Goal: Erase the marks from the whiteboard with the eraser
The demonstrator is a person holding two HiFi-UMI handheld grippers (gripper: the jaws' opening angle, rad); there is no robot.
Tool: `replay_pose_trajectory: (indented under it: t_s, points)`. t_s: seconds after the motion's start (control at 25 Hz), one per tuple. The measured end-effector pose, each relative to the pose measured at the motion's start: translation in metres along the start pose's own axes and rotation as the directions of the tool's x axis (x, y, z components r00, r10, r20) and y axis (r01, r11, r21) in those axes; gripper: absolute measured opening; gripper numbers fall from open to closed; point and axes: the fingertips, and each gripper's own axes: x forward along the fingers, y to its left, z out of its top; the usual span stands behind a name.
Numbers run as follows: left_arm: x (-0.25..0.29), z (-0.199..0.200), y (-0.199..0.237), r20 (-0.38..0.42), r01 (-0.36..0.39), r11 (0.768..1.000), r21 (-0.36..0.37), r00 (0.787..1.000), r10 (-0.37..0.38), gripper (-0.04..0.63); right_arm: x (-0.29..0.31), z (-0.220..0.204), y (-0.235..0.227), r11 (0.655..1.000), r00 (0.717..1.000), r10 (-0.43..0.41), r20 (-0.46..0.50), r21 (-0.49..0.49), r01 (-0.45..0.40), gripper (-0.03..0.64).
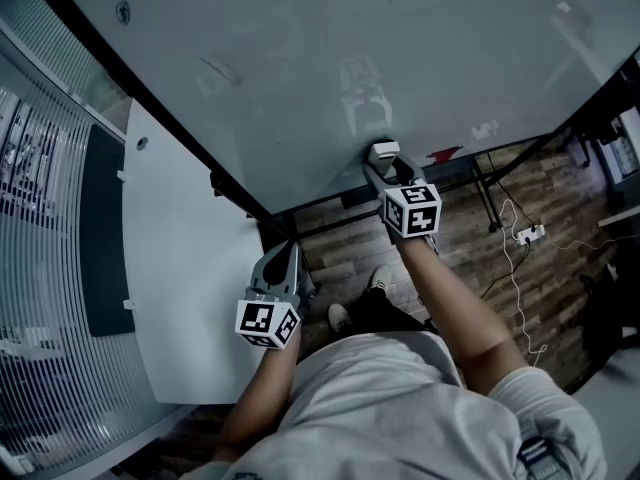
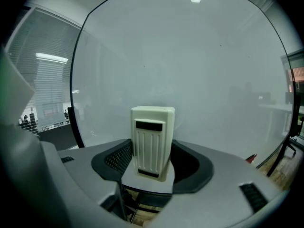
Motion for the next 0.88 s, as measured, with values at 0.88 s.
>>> replay_pose_trajectory:
  t_s: [0.88]
  points:
    - [0.031, 0.044, -0.184, 0.057, 0.097, 0.994, 0.053, 0.993, -0.1, 0.006, -0.235, 0.027, -0.011, 0.95, 0.947, 0.309, 0.086, -0.073, -0.303, 0.245]
